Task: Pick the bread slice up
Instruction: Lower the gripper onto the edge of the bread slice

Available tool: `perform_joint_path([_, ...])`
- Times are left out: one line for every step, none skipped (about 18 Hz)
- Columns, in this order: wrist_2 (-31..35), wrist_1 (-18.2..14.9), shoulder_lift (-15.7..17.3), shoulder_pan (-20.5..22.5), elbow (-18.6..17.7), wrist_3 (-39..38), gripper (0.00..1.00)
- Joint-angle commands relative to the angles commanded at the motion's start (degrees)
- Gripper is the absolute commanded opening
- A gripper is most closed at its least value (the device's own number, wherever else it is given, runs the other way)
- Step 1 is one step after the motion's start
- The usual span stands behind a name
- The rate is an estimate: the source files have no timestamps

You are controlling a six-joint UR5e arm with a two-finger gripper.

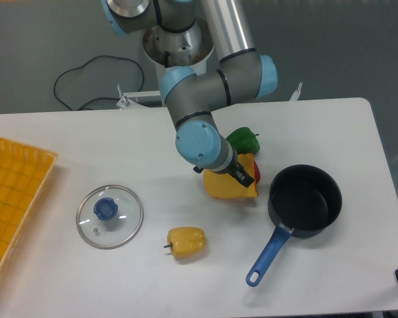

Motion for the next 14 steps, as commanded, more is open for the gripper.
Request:
perform_joint_path([0.27, 0.09, -0.09, 0.09, -0.35, -0.09, 1.00])
perform_joint_path([0.27, 0.18, -0.09, 0.17, -0.44, -0.09, 1.00])
perform_joint_path([0.27, 0.44, -0.09, 0.17, -0.53, -0.26, 1.00])
perform_joint_path([0.27, 0.61, -0.17, 0.17, -0.79, -0.35, 1.00])
perform_joint_path([0.27, 0.96, -0.18, 0.35, -0.97, -0.44, 1.00])
perform_joint_path([0.27, 1.40, -0.18, 0.61, -1.32, -0.53, 1.00])
perform_joint_path([0.27, 1.41, -0.18, 0.70, -1.50, -0.44, 1.00])
perform_joint_path([0.27, 1.49, -0.18, 0.79, -1.50, -0.53, 1.00])
perform_joint_path([0.27, 1.67, -0.18, 0.79, -1.59, -0.53, 1.00])
perform_joint_path([0.27, 1.93, -0.18, 0.79, -1.59, -0.44, 1.00])
perform_joint_path([0.36, 2.46, -0.26, 0.79, -1.76, -0.44, 1.00])
perform_joint_path([0.45, 2.98, -0.35, 0.70, -1.85, -0.35, 1.00])
perform_joint_path([0.45, 3.51, -0.44, 0.62, -1.94, -0.44, 1.00])
perform_joint_path([0.45, 3.60, -0.53, 0.61, -1.94, -0.44, 1.00])
